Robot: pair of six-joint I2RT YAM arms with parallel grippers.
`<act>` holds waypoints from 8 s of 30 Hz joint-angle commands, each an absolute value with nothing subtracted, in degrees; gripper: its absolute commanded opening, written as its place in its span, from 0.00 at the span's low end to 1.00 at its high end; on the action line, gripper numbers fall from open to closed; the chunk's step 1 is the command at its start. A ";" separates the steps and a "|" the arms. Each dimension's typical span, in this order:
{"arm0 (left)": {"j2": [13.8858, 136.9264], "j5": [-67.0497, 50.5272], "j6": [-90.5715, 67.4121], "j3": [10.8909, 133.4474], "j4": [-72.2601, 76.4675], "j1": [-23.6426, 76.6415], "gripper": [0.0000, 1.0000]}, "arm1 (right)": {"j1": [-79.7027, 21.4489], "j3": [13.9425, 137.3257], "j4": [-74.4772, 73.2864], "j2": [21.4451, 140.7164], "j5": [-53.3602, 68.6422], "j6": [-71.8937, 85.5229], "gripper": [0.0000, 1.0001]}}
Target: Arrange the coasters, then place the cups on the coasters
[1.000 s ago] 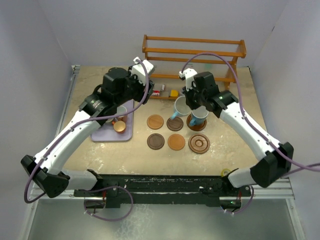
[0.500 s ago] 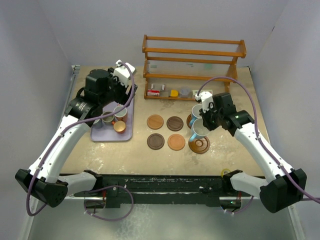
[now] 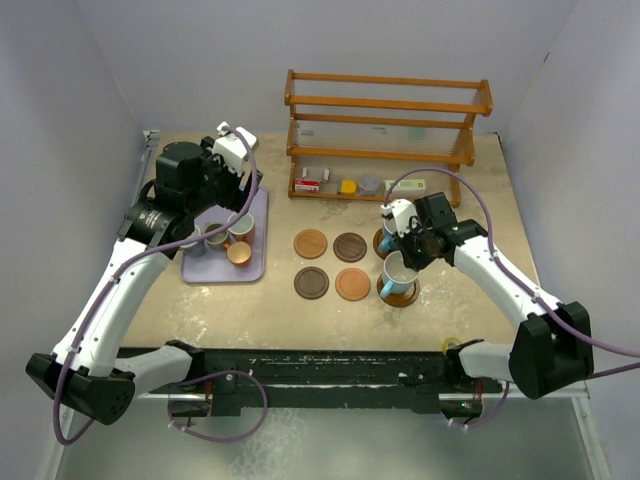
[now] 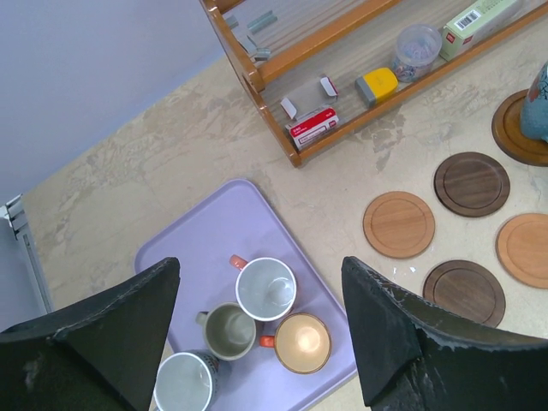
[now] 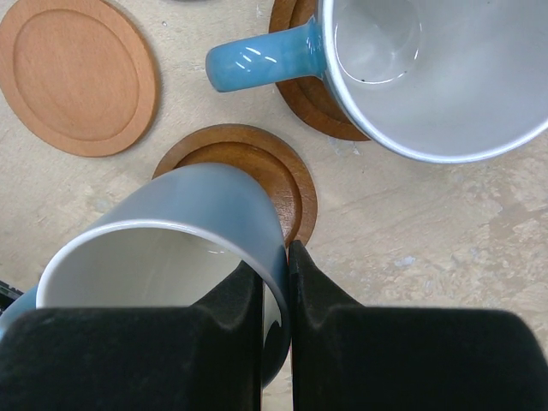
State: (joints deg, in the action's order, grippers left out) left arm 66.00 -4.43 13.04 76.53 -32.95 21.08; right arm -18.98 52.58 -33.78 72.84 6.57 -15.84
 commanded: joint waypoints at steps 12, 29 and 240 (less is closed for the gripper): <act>64.07 -7.00 13.72 76.18 -31.38 20.22 0.74 | -16.21 52.72 -32.10 73.97 10.63 -17.91 0.00; 63.90 -7.92 13.71 76.12 -31.49 20.08 0.75 | -15.38 52.26 -33.85 76.19 12.41 -19.16 0.03; 117.27 4.07 -29.09 101.36 -37.95 43.59 0.17 | -4.39 57.83 -36.14 56.95 18.94 -14.94 0.77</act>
